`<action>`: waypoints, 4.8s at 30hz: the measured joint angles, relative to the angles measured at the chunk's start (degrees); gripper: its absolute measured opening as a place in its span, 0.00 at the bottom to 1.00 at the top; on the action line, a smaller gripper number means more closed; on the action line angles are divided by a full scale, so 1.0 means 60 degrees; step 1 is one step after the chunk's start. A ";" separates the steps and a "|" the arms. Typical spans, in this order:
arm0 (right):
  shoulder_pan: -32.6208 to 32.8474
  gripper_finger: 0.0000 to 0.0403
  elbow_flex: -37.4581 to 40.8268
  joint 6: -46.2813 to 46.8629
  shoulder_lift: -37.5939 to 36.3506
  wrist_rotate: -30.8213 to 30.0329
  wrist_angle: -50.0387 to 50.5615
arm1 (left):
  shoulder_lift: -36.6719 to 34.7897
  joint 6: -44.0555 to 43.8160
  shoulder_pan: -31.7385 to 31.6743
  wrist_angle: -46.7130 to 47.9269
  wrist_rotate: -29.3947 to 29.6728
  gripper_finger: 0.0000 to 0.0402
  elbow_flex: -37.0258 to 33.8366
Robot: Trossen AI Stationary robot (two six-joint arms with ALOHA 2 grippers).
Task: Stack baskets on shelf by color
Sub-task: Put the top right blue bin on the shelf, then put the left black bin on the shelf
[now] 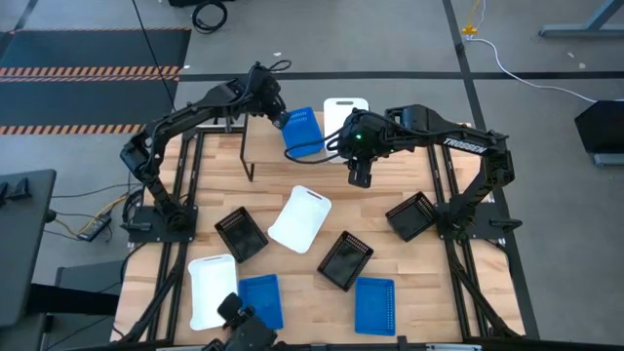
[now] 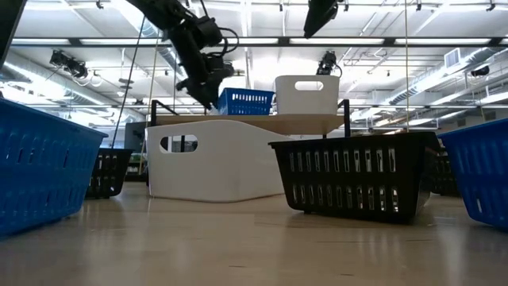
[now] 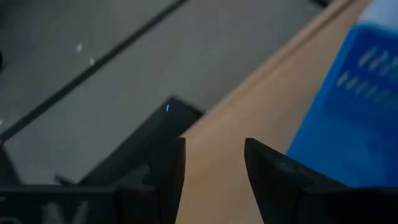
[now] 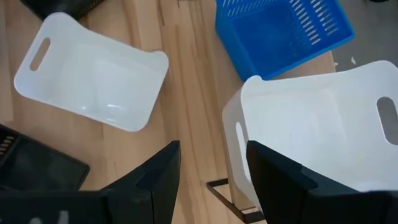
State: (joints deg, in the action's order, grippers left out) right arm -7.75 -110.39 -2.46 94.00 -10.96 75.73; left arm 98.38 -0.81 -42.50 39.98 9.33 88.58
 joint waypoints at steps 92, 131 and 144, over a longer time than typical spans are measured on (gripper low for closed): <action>0.3244 0.47 0.7039 0.2298 0.0004 0.2232 -0.5338 | -0.1657 -0.8309 0.9692 0.3120 -0.1364 0.43 -0.4487; 0.3533 0.47 0.7053 0.2645 0.0004 0.1252 -0.5484 | -0.1649 -0.8404 1.0058 0.0875 -0.1706 0.49 -0.5453; 0.3537 0.47 0.7053 0.2674 0.0004 0.1228 -0.5494 | -0.1649 -0.8171 1.0051 0.1148 -0.0821 0.48 -0.5457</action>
State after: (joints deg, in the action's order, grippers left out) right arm 13.47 -68.07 13.58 94.02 -3.60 42.76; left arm 88.49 -49.83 17.80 46.86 4.40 55.83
